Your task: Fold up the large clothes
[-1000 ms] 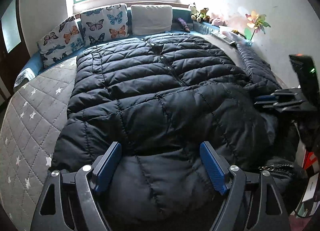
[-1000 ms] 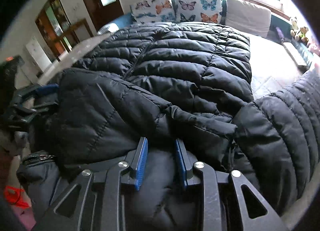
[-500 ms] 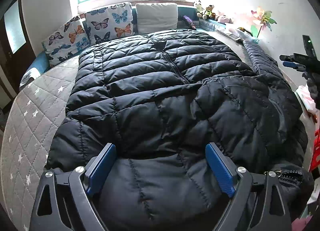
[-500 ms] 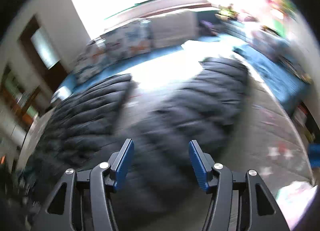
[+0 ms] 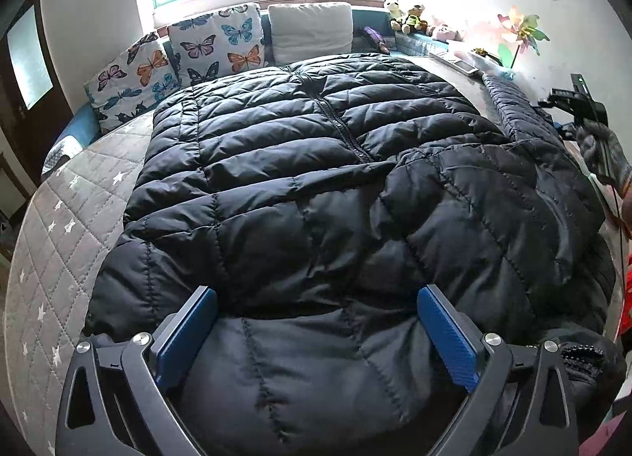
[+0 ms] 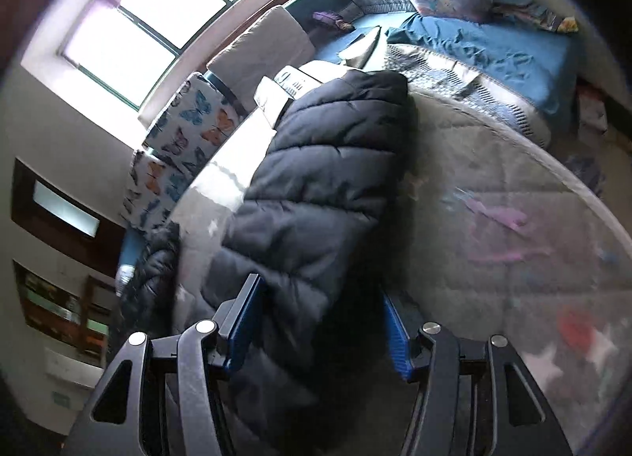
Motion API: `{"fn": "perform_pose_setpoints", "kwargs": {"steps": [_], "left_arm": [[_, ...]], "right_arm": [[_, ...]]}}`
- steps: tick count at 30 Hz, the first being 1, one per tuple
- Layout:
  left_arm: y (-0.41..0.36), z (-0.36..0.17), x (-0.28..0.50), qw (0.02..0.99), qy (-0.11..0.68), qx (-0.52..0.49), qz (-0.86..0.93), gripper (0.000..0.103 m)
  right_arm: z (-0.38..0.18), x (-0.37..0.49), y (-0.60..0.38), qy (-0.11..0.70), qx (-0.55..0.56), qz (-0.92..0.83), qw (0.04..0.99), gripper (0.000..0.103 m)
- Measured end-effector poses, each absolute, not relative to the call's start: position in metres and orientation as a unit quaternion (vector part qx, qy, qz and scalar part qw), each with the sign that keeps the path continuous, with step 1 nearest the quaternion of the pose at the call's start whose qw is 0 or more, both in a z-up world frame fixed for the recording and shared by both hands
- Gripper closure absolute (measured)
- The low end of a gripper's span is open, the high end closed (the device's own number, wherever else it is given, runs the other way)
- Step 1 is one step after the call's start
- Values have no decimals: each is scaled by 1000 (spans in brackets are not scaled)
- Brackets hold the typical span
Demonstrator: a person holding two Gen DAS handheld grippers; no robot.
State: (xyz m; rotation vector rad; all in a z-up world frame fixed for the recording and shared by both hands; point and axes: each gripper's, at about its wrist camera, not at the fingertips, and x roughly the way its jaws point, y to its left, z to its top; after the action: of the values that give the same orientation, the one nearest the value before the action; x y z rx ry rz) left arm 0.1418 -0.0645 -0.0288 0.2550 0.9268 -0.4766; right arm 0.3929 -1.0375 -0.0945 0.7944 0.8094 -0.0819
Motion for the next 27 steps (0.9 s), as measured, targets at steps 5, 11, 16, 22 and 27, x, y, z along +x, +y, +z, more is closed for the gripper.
{"fn": "perform_pose_setpoints", "kwargs": {"steps": [5, 11, 16, 22, 27], "left_arm": [[-64, -30, 142, 860, 439, 123, -227, 0], [-64, -32, 144, 861, 438, 124, -227, 0], [-64, -34, 143, 861, 438, 126, -224, 0], [-64, -34, 142, 861, 439, 127, -224, 0], [-64, -34, 143, 861, 438, 126, -226, 0]], "right_arm": [[-101, 410, -1045, 359, 419, -10, 834, 40], [-103, 412, -1046, 332, 466, 41, 819, 50], [-70, 398, -1033, 304, 445, 63, 840, 72], [-6, 375, -988, 276, 372, 91, 881, 72], [38, 350, -942, 248, 332, 129, 901, 72]]}}
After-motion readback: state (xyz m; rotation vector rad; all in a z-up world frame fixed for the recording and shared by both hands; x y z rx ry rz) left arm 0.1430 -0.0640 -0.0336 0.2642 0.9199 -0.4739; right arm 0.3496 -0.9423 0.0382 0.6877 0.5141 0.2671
